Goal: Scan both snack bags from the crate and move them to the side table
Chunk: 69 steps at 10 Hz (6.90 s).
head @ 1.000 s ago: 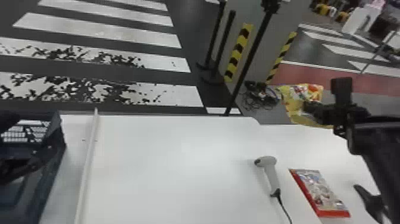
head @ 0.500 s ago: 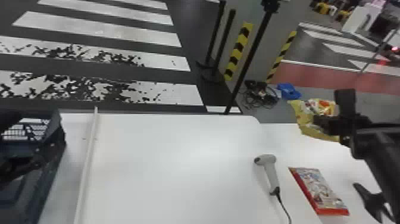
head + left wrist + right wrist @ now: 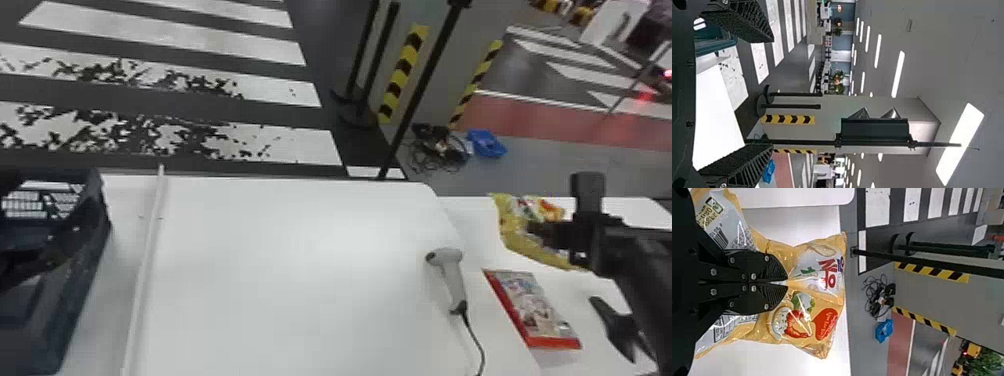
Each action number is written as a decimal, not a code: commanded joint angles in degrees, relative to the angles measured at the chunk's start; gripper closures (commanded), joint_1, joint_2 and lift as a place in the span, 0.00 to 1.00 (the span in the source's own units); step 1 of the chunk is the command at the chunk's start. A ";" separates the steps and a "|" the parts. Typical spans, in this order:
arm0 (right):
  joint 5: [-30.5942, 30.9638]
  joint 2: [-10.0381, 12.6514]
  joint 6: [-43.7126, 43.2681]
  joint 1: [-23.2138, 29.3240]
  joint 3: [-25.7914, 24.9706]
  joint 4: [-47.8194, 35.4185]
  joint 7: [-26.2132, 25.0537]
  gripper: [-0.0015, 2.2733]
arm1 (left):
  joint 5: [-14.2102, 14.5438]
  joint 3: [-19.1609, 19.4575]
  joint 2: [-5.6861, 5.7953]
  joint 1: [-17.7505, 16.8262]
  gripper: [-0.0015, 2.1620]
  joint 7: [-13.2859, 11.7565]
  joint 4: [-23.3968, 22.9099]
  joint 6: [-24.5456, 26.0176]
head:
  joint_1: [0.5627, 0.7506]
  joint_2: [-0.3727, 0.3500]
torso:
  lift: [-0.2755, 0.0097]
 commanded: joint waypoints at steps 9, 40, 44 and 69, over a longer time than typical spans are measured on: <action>1.27 -0.15 2.31 2.56 -2.36 -1.01 -1.77 0.00 | 0.26 -0.18 -0.33 -0.85 0.02 -0.50 1.40 -1.69 | 0.70 0.03 | 0.63; 6.37 33.60 -30.38 65.32 8.36 -81.61 -15.57 0.03 | -6.33 8.08 -3.59 24.90 0.01 26.13 -25.67 13.26 | 0.70 0.53 | 0.63; 9.27 31.84 -36.53 67.69 13.02 -79.15 -21.55 0.04 | -5.10 6.15 -2.97 28.50 0.01 28.59 -24.70 7.98 | 0.70 0.58 | 0.63; 8.30 31.40 -50.42 75.34 11.35 -77.83 -22.43 0.03 | -5.54 5.89 -2.44 35.45 0.01 25.51 -24.53 -1.69 | 0.70 0.55 | 0.63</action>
